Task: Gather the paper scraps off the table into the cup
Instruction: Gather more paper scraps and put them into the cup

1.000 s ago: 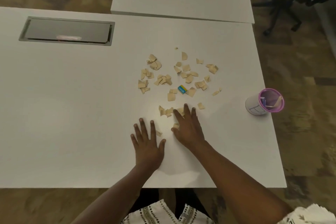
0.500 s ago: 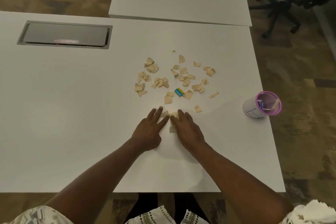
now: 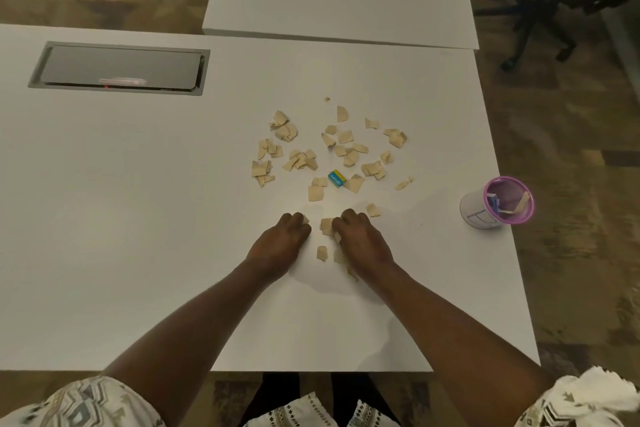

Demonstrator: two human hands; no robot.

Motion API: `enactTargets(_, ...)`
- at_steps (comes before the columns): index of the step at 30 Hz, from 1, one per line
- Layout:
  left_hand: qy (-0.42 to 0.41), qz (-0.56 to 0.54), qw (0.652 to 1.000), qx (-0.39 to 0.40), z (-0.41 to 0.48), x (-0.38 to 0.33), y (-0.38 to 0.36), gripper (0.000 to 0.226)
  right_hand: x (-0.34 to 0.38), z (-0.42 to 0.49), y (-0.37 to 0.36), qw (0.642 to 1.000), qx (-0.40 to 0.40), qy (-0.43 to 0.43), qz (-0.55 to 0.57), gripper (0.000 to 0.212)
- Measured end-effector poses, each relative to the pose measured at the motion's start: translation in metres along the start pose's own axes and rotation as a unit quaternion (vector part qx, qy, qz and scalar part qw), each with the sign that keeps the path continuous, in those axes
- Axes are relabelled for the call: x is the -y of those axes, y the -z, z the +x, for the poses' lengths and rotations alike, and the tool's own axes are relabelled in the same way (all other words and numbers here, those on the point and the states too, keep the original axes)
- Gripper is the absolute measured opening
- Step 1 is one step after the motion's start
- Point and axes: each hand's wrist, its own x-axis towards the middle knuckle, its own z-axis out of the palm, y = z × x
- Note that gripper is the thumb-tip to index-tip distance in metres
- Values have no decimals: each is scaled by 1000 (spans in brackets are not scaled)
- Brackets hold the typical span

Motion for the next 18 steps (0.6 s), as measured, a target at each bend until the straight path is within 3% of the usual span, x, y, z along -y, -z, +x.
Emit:
enactTargets(5,43,-41,998,-28,4,-2,-2,16,-10,3,3,997,-28,3,67,26)
enactTargets(10,89,-119,985,-82,4,-9,2,17,-17,4,10,975,-62,-40,212,22)
enactTargets(18,112,-170,974,-95,6,-24,5,25,-11,6,21,997,3,34,71,45)
